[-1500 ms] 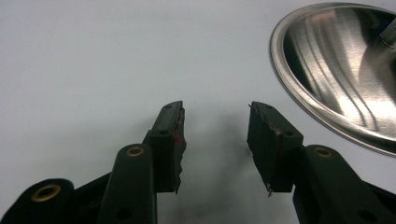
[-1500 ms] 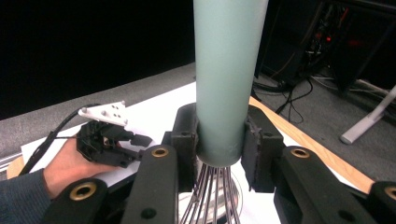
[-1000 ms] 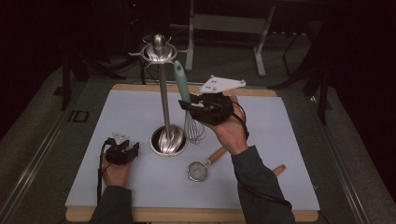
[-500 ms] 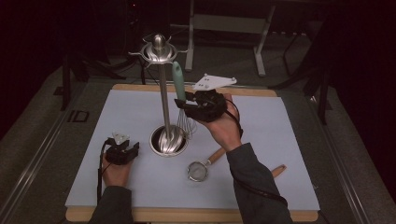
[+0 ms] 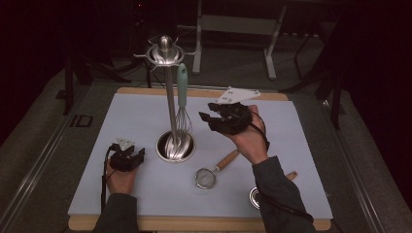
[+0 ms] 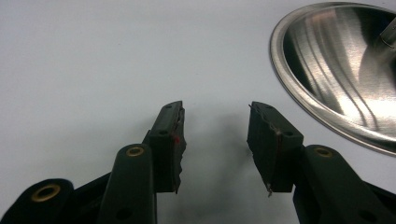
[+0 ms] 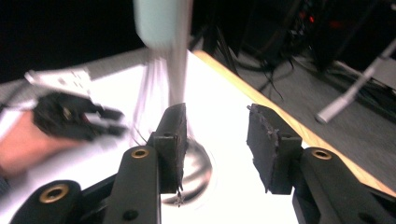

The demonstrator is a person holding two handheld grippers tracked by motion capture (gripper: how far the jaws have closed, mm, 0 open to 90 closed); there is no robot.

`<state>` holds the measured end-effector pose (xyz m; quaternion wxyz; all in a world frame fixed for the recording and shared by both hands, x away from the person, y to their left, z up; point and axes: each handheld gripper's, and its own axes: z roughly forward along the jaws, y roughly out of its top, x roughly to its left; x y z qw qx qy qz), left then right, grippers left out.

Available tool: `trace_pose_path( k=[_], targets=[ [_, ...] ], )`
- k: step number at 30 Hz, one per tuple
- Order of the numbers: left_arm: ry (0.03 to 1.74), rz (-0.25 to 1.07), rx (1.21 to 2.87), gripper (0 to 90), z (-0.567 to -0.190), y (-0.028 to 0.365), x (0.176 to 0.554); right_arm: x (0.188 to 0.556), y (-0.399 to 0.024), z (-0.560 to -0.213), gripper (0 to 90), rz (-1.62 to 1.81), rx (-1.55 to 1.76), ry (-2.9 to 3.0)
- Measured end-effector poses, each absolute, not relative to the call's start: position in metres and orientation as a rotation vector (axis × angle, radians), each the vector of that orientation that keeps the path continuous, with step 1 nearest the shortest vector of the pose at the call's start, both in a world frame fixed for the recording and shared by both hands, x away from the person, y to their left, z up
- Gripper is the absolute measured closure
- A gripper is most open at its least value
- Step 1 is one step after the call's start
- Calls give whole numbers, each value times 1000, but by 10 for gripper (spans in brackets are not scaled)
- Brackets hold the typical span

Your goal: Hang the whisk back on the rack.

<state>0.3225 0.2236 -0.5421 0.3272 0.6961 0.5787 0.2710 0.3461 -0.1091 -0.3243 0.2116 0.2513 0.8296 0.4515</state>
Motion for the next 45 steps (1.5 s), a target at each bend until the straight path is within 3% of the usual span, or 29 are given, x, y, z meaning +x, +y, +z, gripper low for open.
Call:
trace_pose_path(
  k=[14, 27, 45],
  targets=[
    [1519, 712, 1821, 562, -542, 224, 322, 351, -179, -389, 563, 972, 858, 2390],
    [1493, 745, 1789, 573, -540, 223, 318, 351, -207, -420, 540, 876, 930, 2400],
    [1221, 760, 1554, 807, -456, 211, 284, 349, -257, -467, 531, 904, 1137, 2339]
  ],
)
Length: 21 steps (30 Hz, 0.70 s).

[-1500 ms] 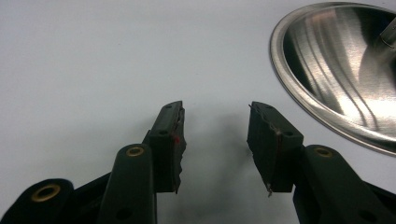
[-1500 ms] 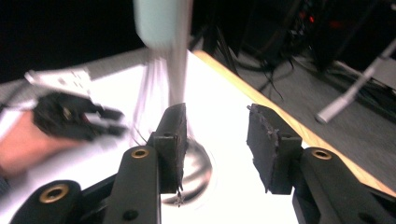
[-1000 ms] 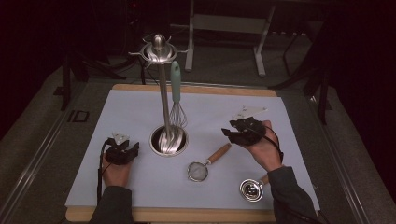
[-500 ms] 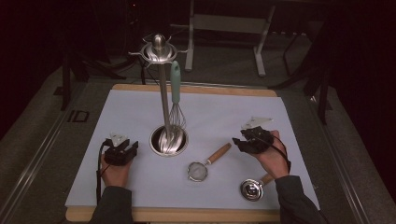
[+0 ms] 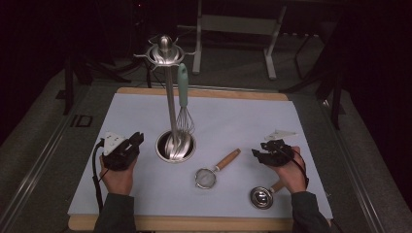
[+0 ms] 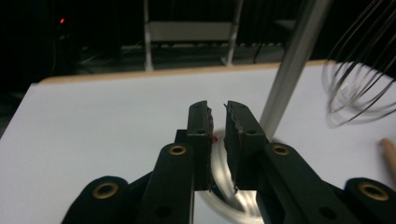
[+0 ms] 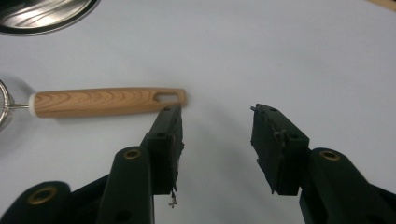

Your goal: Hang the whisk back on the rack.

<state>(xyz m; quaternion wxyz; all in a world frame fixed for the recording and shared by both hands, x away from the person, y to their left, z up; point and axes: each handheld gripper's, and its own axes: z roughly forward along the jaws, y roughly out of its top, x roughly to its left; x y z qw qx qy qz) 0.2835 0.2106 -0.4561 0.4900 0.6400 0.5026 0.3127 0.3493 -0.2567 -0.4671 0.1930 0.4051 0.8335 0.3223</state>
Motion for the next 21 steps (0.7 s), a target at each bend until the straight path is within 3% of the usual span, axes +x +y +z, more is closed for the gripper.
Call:
trace_pose_path(
  k=[21],
  targets=[
    [990, 781, 1457, 848, -397, 189, 276, 344, -299, -483, 535, 957, 1320, 2246]
  ],
)
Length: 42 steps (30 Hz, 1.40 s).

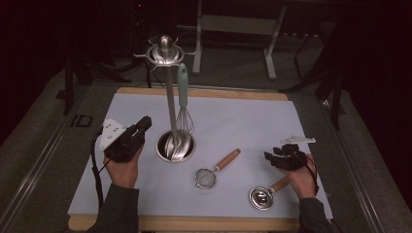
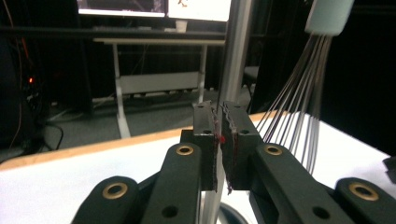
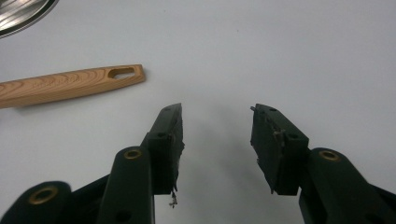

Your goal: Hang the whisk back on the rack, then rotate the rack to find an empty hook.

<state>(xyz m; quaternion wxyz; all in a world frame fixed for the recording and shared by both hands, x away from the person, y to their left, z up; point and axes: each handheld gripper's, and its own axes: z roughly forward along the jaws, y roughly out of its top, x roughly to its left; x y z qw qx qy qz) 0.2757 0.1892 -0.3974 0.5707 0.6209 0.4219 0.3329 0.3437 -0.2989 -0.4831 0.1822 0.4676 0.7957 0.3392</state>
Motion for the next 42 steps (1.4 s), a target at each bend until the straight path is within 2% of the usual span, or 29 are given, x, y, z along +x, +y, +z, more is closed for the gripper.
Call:
trace_pose_path(
  k=[22, 42],
  targets=[
    [829, 818, 1285, 857, -356, 186, 263, 341, -303, -488, 535, 924, 1325, 2241],
    [732, 816, 1217, 878, -334, 174, 262, 338, -307, -491, 533, 929, 1339, 2234]
  ],
)
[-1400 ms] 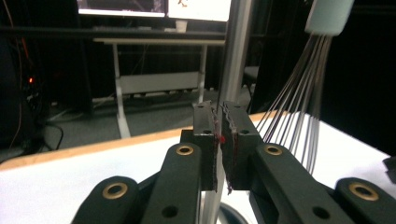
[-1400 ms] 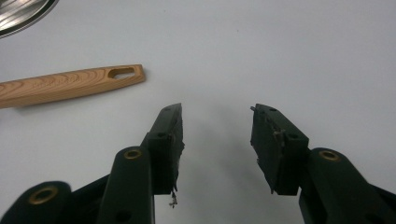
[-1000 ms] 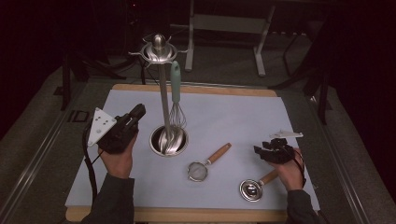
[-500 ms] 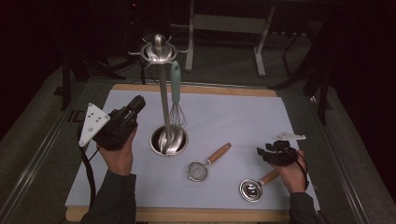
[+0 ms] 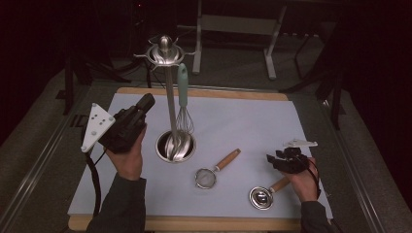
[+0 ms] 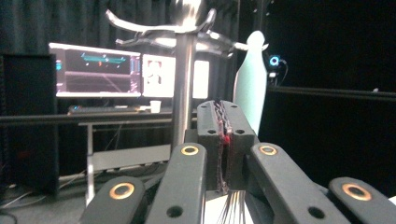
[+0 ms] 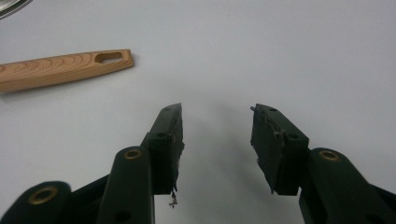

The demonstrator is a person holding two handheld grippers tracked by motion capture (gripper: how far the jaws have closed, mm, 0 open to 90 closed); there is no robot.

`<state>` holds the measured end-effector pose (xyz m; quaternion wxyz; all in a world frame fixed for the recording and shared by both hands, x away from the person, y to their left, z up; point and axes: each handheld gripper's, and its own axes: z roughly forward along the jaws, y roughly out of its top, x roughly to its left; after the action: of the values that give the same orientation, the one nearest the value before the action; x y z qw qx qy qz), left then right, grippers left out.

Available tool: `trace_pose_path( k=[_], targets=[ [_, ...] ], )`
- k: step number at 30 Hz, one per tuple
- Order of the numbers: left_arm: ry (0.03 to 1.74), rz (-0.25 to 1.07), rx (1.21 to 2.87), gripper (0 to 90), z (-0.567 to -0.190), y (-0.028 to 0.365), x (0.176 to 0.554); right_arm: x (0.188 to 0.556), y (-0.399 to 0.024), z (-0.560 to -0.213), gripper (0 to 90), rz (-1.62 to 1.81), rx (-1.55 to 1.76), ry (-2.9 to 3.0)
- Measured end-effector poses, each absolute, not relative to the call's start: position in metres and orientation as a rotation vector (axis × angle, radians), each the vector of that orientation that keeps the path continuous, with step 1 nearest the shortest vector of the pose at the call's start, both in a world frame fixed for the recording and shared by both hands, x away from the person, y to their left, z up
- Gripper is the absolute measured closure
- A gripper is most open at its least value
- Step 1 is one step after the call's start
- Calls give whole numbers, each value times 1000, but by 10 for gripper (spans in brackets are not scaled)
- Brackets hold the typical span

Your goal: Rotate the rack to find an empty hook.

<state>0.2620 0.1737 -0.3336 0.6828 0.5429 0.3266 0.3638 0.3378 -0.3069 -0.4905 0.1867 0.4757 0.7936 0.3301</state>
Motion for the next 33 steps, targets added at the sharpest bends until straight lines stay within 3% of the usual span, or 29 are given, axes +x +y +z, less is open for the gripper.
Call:
trace_pose_path(
  k=[33],
  targets=[
    [626, 828, 1093, 895, -298, 157, 290, 336, -308, -497, 526, 928, 1368, 2227]
  ],
)
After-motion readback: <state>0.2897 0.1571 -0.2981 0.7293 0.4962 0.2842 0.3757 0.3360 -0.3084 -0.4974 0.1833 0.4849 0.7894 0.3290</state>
